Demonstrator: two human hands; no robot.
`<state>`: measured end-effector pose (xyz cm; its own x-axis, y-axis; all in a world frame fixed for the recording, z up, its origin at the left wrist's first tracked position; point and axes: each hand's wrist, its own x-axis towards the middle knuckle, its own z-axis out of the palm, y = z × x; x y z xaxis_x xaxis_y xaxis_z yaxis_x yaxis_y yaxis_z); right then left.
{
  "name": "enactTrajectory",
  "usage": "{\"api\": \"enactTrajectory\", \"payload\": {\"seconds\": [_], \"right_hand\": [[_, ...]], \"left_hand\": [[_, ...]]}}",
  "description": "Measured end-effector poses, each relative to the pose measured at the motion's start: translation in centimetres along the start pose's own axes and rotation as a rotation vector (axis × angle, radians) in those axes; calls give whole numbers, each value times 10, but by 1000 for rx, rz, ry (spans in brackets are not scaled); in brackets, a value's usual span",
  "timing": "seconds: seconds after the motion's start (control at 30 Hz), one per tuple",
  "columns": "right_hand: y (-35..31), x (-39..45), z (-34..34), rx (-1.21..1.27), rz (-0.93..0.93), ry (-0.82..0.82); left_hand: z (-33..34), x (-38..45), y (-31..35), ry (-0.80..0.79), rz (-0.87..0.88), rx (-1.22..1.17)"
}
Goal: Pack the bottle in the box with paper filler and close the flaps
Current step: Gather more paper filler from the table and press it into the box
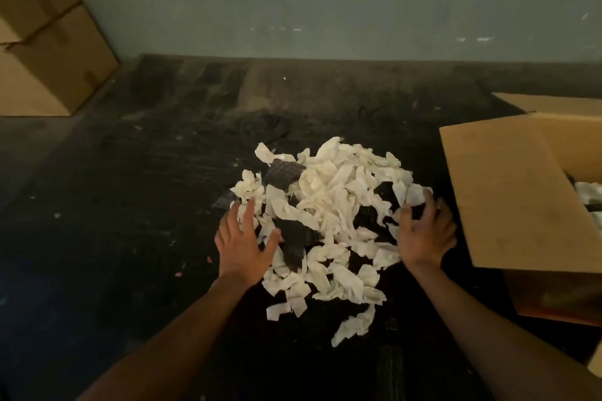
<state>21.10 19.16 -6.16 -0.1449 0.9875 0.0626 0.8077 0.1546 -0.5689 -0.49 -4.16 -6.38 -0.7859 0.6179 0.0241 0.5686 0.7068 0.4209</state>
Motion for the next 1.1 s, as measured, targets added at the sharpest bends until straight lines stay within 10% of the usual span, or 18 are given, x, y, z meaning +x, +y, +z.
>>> {"api": "enactTrajectory", "payload": {"seconds": [0.1, 0.27, 0.47, 0.83, 1.1], "right_hand": [[-3, 27, 4, 120, 264, -147], [-15, 7, 19, 339, 159, -306], [-50, -17, 2, 77, -222, 14], [-66, 58, 43, -645, -486, -752], [-46, 18, 57, -516, -624, -422]], "left_hand": [[-9, 41, -15, -130, -92, -125], [-18, 49, -14, -356, 142, -170], [-27, 51, -8, -191, 404, 176], [17, 113, 20, -448, 590, 373], [35, 113, 27, -234, 598, 327]]}}
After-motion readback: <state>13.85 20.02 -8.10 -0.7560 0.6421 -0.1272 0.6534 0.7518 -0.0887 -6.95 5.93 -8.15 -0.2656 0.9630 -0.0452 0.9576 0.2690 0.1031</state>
